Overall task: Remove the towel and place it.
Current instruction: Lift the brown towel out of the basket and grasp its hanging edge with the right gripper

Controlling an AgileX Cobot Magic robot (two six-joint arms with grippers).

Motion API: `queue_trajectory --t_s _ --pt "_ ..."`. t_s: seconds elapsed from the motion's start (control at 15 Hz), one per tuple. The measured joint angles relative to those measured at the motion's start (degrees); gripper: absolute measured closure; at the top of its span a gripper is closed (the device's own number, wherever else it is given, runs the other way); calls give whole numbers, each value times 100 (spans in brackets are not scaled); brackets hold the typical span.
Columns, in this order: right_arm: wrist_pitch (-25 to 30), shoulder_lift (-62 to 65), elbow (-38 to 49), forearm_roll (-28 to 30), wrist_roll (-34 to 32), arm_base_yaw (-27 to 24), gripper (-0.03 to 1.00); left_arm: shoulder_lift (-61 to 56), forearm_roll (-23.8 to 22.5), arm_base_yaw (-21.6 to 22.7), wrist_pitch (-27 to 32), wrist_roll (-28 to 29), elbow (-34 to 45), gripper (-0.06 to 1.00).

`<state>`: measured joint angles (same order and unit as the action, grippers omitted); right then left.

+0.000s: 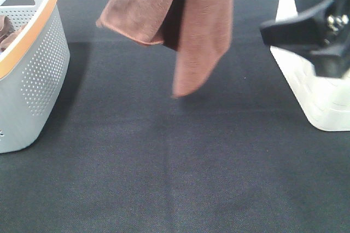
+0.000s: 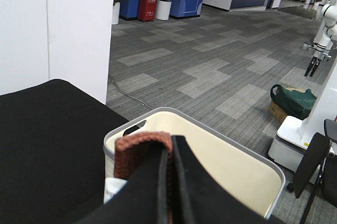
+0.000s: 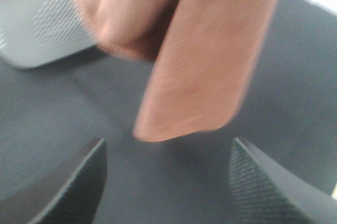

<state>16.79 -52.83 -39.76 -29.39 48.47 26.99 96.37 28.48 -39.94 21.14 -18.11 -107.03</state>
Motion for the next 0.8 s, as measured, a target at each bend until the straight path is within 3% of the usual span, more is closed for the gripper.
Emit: queue_trajectory --t_s 0.13,0.47,0.8 --pt "-567 -315 -6 602 -390 556 33 6 0 0 -23 0 0 94" --pt "-917 -1352 -23 1186 -481 1243 38 11 -6 0 -160 0 0 94" --pt "-985 -1960 -23 1146 -2045 1312 38 17 -6 0 -160 0 0 94"
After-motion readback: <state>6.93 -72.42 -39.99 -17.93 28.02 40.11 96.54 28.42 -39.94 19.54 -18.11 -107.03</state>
